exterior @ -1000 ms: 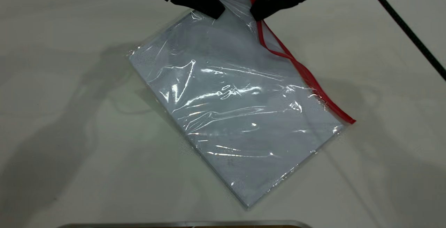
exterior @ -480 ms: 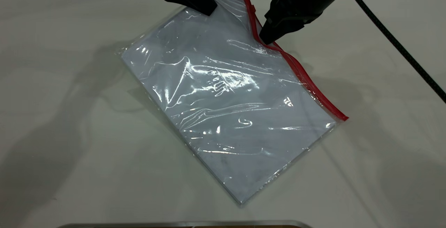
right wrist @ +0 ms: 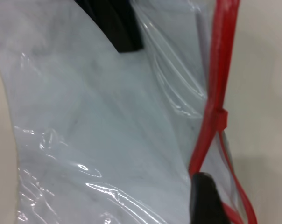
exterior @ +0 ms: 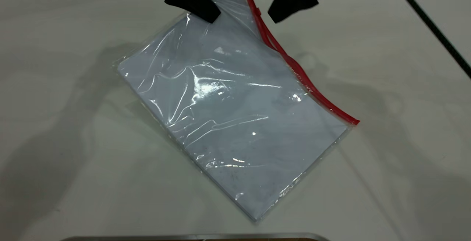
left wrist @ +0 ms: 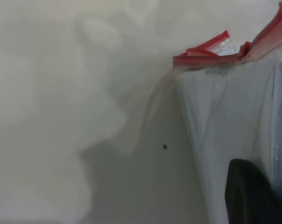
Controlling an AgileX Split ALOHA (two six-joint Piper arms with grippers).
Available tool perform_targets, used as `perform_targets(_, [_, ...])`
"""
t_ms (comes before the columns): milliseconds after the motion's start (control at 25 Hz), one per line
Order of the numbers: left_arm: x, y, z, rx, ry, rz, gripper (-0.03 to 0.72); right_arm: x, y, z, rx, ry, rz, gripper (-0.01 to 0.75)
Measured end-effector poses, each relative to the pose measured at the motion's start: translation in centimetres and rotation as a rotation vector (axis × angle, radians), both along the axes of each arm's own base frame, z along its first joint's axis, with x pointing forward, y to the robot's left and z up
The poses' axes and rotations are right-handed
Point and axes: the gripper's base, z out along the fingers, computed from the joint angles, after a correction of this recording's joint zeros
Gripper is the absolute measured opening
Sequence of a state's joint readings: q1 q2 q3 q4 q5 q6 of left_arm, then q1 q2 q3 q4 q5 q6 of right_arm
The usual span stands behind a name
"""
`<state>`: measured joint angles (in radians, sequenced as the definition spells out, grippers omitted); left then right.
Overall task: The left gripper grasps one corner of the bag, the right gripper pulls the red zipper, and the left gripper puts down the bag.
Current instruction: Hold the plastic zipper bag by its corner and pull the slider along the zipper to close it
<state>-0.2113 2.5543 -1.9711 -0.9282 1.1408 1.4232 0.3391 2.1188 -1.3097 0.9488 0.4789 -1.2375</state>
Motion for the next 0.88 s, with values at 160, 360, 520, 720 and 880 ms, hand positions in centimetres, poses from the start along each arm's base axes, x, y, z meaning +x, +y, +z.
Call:
perform_targets(160, [-0.07,-0.02,0.04,0.009,0.06,0.042,0.051,-0.07,0.11,-0.04,0.016,0.013,-0.001,0.509])
perform_targets(360, [-0.07,-0.2,0.26,-0.019,0.077,0.055,0.051,0.02,0.42,0.21,0.059,-0.001,0.0,0.511])
perform_targets(520, [-0.08,-0.24,0.31,-0.035,0.045,0.026,0.051,-0.06,0.84,0.43,0.109,-0.007,0.027,0.511])
perform_targets(720, [-0.04,-0.35,0.44,-0.076,-0.049,-0.046,0.051,0.03,1.0,0.33,0.128,-0.021,0.035,0.511])
perform_targets(880, [-0.02,-0.45,0.57,-0.111,-0.124,-0.103,0.051,0.04,1.01,0.33,0.129,-0.022,0.035,0.511])
